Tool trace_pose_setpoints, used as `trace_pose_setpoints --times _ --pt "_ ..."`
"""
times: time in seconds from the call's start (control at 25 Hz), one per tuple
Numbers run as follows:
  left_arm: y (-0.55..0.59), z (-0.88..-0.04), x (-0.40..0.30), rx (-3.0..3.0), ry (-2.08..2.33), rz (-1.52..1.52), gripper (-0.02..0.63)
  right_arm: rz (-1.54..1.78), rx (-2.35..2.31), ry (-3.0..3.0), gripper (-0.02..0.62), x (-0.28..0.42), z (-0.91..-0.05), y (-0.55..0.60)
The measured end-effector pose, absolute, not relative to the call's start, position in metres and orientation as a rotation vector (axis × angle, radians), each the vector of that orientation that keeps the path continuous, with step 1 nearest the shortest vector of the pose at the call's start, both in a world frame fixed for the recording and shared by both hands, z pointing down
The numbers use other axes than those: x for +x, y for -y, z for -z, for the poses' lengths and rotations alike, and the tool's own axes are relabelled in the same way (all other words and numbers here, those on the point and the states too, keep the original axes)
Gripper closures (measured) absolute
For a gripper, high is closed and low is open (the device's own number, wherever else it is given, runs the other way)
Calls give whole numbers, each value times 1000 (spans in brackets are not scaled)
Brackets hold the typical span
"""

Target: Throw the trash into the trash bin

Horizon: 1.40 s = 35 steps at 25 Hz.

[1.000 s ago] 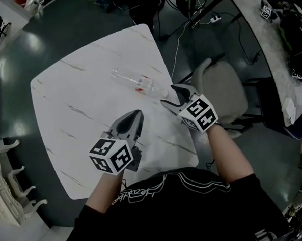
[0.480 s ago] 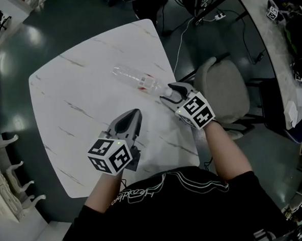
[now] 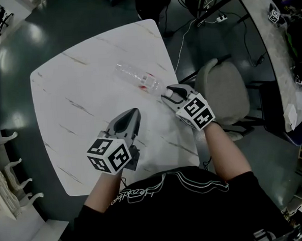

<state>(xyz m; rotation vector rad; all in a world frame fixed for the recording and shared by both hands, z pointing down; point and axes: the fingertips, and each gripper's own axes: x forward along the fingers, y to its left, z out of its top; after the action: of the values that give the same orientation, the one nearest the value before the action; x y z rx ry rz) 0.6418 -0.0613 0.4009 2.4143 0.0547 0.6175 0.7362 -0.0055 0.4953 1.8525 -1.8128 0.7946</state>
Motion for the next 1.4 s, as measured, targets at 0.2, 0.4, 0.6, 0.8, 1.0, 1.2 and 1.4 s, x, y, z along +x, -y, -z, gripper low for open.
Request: trace_pose_setpoints --times 0.2,0.4,0.6,0.8,1.0,1.2,1.4 --pt "60 -397 634 2415 -36 -605 601 -805 1854 1843 420 727 -488 5" --pt "55 -392 623 2423 -27 -590 601 -785 1916 1846 420 724 -474 0" --pt "43 -381 610 2440 -33 -572 601 -766 2000 1854 420 717 -454 -14" --pt "22 -369 591 2460 -42 -550 601 -725 2074 1849 420 702 -430 -37" --pt "-3 -352 563 2483 -43 -519 601 -674 2128 1833 420 678 -405 -69" --pt "-26 -329 537 2518 -44 -449 601 -592 2194 1830 420 654 -369 -101" --pt "-60 -308 502 2548 -40 -377 601 -524 2237 1876 420 618 -334 -137"
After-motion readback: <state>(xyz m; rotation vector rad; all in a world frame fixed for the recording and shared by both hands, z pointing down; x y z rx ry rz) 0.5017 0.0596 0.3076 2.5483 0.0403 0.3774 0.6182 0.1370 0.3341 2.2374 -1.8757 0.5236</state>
